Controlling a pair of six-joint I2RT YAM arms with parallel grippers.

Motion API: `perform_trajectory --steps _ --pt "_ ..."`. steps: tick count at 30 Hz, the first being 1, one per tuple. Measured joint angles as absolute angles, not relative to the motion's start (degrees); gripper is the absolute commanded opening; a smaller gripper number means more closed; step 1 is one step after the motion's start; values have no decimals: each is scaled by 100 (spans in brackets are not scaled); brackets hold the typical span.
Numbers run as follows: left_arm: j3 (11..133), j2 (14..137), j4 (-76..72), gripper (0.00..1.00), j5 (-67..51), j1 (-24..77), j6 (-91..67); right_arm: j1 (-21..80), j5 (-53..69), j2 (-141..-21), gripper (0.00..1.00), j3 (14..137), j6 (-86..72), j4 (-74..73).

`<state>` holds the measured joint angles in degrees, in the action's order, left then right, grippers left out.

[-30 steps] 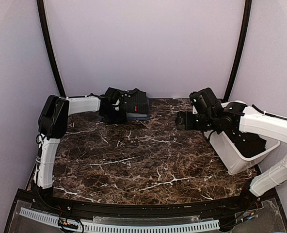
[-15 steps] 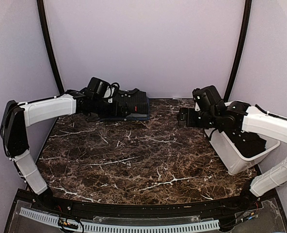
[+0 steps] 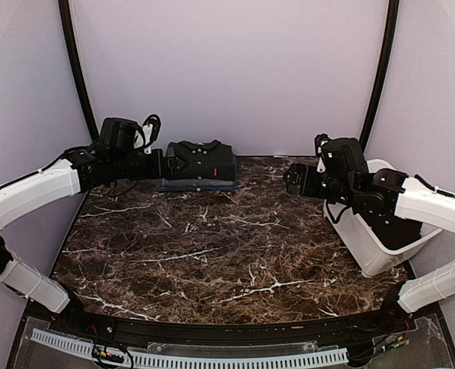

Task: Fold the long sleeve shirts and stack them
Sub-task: Reset both arms

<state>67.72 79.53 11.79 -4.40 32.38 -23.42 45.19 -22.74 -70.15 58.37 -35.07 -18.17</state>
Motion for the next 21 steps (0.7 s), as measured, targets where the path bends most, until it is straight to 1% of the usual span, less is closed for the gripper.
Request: perform_trajectory --steps 9,21 --pt "6545 7808 1100 99 -377 3238 -2379 4510 -2512 -6670 99 5638 -3566 -1522" --pt "6519 7765 1094 99 -340 3238 -2377 4508 -2587 -6569 99 5577 -3607 -1450"
